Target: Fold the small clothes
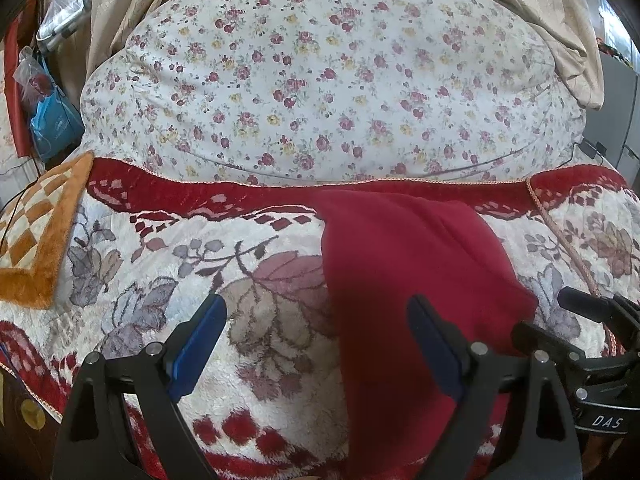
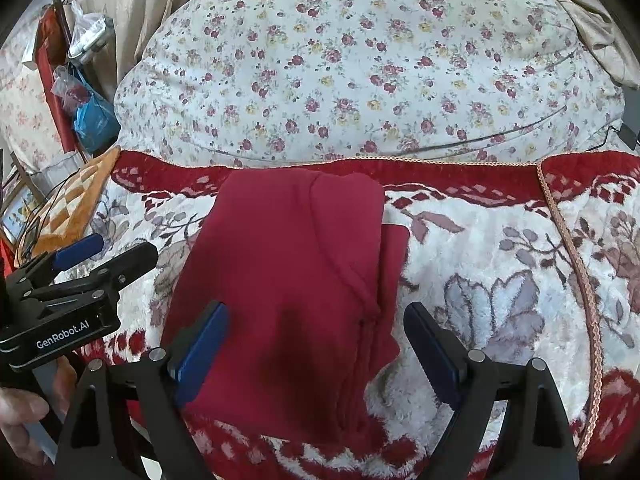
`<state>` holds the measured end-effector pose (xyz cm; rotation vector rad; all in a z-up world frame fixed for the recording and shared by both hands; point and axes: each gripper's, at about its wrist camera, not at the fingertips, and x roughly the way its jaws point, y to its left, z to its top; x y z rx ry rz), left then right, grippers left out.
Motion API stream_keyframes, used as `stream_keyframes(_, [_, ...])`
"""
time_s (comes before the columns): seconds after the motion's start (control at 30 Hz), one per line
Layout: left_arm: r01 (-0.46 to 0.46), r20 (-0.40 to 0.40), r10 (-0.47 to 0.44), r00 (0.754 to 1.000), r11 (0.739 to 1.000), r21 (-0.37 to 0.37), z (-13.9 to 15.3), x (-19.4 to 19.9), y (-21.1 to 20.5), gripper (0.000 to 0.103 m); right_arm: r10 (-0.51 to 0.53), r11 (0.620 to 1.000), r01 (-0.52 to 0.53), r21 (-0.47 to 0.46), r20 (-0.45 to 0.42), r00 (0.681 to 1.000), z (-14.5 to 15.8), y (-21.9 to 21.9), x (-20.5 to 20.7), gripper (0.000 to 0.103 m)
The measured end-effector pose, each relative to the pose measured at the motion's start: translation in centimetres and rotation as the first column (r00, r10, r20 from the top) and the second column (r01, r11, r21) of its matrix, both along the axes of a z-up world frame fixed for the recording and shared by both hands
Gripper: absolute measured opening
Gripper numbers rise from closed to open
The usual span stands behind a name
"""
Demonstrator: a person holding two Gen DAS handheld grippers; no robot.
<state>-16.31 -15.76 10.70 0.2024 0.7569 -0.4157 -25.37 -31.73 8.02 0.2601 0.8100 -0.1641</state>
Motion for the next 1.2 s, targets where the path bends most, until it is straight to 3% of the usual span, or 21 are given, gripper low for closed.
stream_keyframes(1.2, [0.002, -0.021, -0.002, 1.000, 1.000, 0.009, -1.3, 0.6, 0.1, 0.091, 0.013, 1.000, -0.013, 0.001, -0.036, 0.999, -0.8, 0.6, 1.0, 0.093])
